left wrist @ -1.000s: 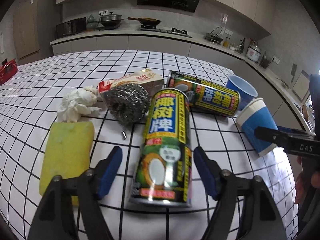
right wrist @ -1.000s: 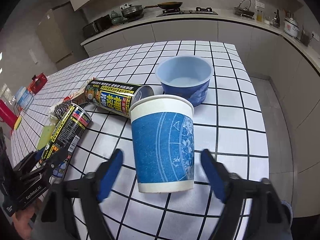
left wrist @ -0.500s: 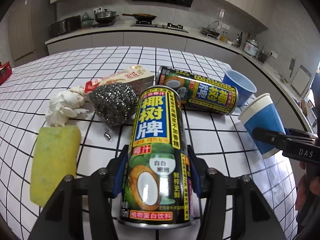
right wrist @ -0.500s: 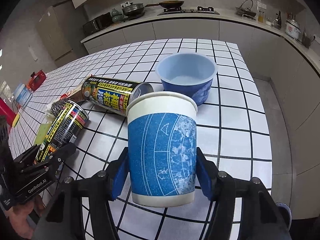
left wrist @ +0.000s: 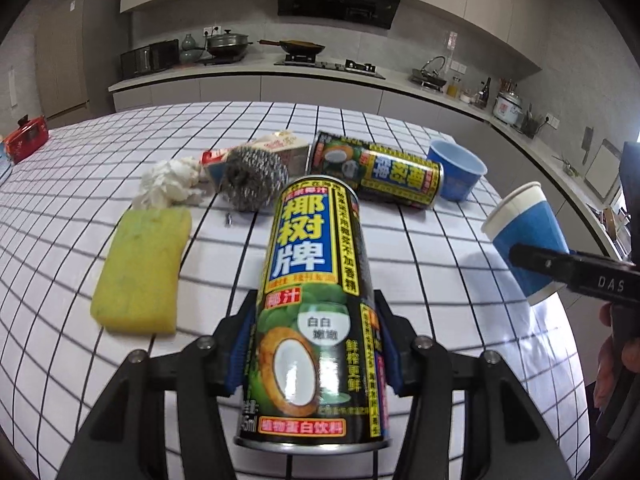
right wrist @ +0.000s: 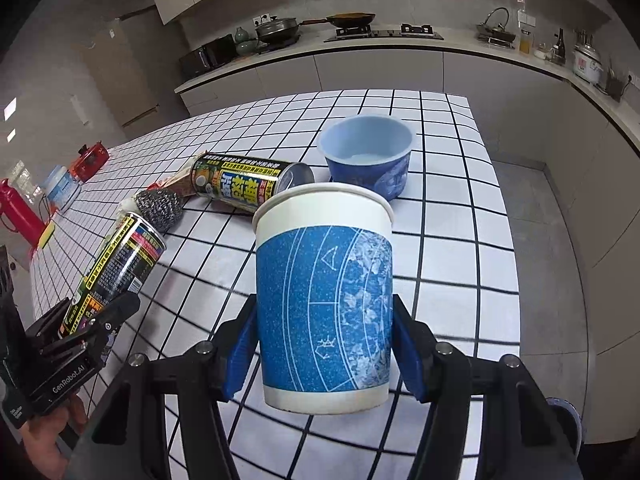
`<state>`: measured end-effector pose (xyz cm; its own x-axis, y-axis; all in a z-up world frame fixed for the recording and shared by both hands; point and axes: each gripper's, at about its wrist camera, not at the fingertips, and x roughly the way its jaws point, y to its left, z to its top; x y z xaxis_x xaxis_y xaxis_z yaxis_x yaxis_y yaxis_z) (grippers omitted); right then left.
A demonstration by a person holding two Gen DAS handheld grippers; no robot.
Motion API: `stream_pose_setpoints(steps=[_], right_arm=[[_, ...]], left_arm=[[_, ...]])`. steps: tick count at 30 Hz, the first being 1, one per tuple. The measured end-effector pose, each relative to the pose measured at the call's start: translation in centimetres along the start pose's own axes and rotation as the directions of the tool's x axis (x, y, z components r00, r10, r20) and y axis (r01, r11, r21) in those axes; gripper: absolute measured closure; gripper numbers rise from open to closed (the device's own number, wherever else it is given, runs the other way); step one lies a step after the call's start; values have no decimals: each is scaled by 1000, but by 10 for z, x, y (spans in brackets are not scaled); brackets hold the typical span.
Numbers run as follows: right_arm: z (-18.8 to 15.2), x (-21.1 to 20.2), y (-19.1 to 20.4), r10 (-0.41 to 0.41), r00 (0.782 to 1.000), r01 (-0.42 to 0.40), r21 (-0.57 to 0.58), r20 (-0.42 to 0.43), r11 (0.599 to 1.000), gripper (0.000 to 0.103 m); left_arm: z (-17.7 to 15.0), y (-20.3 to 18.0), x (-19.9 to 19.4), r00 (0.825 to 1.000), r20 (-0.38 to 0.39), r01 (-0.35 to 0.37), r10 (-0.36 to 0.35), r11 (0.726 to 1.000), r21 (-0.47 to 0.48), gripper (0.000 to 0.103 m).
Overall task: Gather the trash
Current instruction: 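Lift the green can and blue cup and carry both over the bin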
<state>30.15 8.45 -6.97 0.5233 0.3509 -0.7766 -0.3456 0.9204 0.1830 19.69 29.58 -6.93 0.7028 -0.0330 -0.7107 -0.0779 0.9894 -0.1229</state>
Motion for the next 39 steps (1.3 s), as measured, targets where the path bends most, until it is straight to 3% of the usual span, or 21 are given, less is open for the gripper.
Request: stream_pose_setpoints(steps=[7, 15, 21, 31, 39], right_arm=[[-18, -17, -12, 20, 1000, -20, 4, 3, 1000, 40], [-32, -32, -35, 2, 1000, -2, 21, 0, 1000, 40], [-36, -46, -47, -20, 1000, 19, 40, 14, 999, 40], [-50, -76, -88, -44, 998, 42, 72, 35, 997, 40], [-77, -114, -155, -91, 995, 86, 115, 38, 990, 40]], left_arm=[[-17, -9, -2, 999, -30, -28, 28, 1000, -11, 49], [-10, -11, 17, 996, -83, -46, 44, 999, -16, 48], [-13, -22, 9, 998, -53, -24, 24, 1000, -7, 49], [-20, -81, -21, 1000, -1, 20, -20, 999, 30, 49], [-39, -145, -36, 998, 1, 56, -57, 997, 47, 49]])
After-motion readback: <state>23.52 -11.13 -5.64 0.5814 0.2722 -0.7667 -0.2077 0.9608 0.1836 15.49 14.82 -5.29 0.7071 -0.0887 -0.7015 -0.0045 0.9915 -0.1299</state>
